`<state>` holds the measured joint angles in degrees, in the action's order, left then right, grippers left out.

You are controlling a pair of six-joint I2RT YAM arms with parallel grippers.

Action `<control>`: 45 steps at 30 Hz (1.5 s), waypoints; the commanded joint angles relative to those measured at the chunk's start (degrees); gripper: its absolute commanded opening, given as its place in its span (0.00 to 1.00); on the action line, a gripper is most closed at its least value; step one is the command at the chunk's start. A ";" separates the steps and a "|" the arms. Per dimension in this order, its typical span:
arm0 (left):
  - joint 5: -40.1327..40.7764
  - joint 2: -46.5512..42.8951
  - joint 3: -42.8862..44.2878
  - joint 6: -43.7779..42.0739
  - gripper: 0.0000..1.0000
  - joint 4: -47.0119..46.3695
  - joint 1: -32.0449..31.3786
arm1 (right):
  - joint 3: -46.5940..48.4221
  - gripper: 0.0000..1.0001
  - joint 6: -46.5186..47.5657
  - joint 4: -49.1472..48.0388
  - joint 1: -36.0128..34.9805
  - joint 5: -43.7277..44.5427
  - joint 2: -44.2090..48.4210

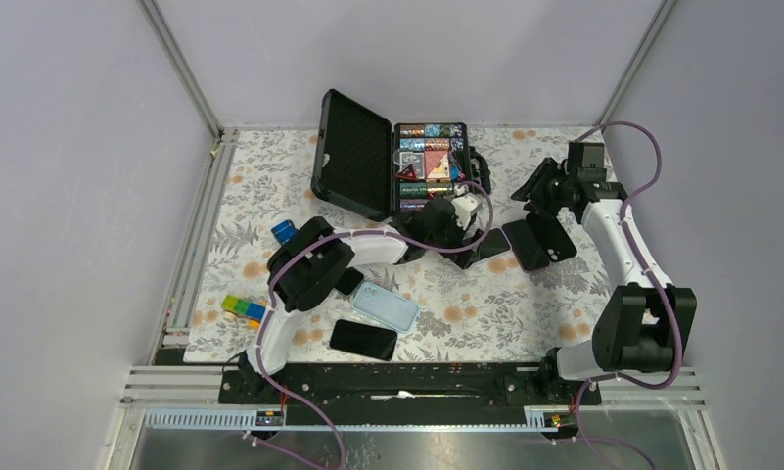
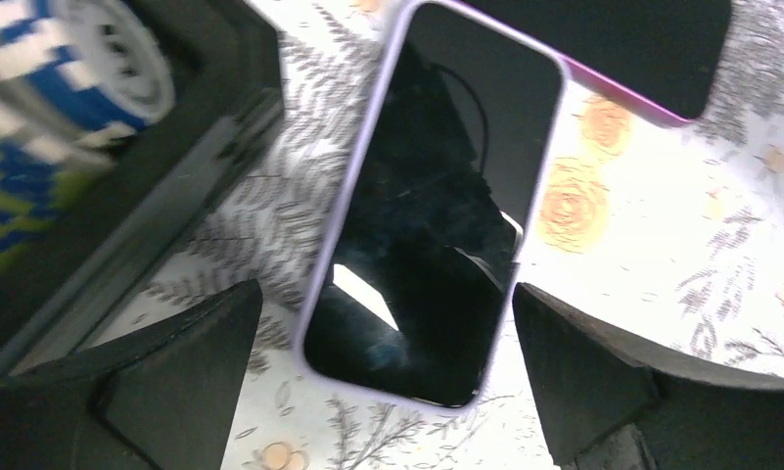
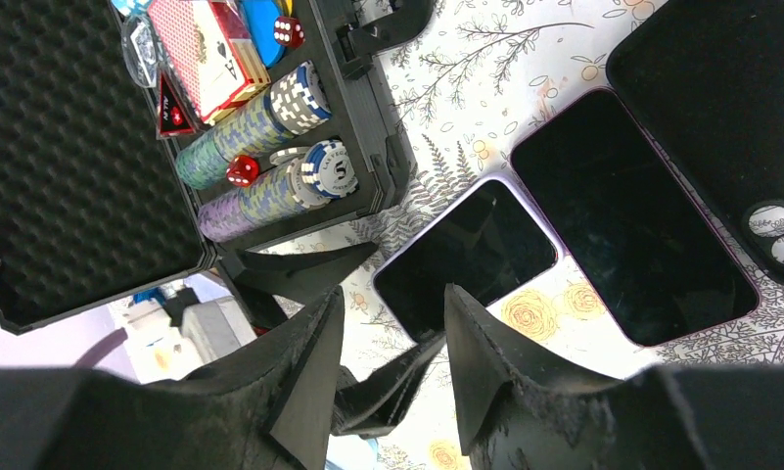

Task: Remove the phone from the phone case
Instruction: Pick up the phone at the center of the board.

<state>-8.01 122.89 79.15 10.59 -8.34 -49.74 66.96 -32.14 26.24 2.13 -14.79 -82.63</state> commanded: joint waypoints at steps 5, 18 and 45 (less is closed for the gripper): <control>-14.06 0.97 -2.22 -1.45 0.99 -2.64 -0.93 | -1.13 0.50 1.12 -0.90 1.37 -2.39 4.03; 10.28 3.67 0.62 -8.15 0.99 11.05 -8.50 | -3.37 0.51 0.54 -3.36 1.91 -4.31 3.97; -2.75 -12.45 -15.23 9.39 0.27 3.71 -8.30 | -30.75 0.62 -8.72 -22.65 1.55 -9.75 10.14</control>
<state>-2.17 112.27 65.45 10.20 -5.69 -58.06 42.54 -35.97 12.16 4.01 -21.61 -76.42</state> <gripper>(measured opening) 0.708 0.615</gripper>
